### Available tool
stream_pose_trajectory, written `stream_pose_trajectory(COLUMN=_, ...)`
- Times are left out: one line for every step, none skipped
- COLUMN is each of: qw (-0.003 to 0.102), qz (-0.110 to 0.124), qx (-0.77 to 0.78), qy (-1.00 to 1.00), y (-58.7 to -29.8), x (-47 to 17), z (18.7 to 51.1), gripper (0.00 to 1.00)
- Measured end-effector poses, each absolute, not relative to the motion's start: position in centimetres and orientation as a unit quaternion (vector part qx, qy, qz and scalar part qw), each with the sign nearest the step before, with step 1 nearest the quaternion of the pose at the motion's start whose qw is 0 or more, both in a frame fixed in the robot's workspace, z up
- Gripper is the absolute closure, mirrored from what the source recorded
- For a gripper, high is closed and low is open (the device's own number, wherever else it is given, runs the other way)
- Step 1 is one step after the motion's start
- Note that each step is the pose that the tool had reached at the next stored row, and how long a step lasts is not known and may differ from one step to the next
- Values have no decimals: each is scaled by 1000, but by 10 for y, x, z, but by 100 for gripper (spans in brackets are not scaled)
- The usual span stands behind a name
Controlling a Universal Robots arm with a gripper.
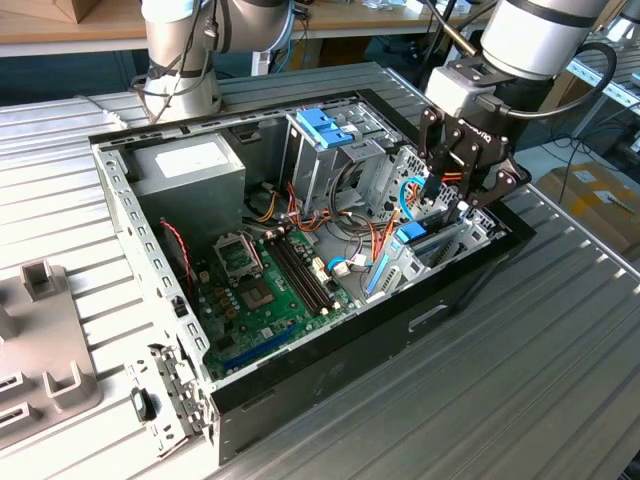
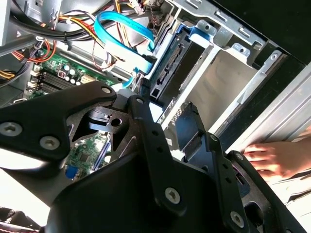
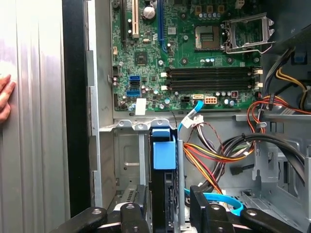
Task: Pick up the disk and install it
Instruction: 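Insert the first disk wire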
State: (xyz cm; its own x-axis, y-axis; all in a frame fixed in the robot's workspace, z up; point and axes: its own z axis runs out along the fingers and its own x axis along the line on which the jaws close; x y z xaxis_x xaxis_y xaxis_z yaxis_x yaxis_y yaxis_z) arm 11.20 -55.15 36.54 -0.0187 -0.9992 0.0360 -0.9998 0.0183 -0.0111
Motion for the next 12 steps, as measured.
stream_pose_trajectory(qw=9, qz=16, qx=700, qy=-713, y=-551, x=112, z=365, gripper=51)
stream_pose_trajectory(qw=9, qz=16, qx=700, qy=-713, y=-551, x=112, z=365, gripper=51)
stream_pose_trajectory(qw=9, qz=16, qx=700, qy=-713, y=-551, x=112, z=366, gripper=51)
stream_pose_trajectory(qw=9, qz=17, qx=700, qy=-713, y=-550, x=112, z=366, gripper=51)
stream_pose_trajectory(qw=9, qz=16, qx=700, qy=-713, y=-549, x=113, z=366, gripper=51)
stream_pose_trajectory(qw=9, qz=16, qx=700, qy=-713, y=-548, x=114, z=366, gripper=51)
stream_pose_trajectory(qw=9, qz=16, qx=700, qy=-713, y=-547, x=114, z=366, gripper=51)
stream_pose_trajectory(qw=9, qz=16, qx=700, qy=-714, y=-545, x=115, z=366, gripper=51)
stream_pose_trajectory(qw=9, qz=16, qx=700, qy=-714, y=-545, x=115, z=366, gripper=51)
stream_pose_trajectory(qw=9, qz=16, qx=700, qy=-714, y=-544, x=115, z=367, gripper=51)
stream_pose_trajectory(qw=9, qz=16, qx=700, qy=-713, y=-544, x=115, z=368, gripper=51)
stream_pose_trajectory(qw=9, qz=16, qx=700, qy=-713, y=-543, x=115, z=368, gripper=51)
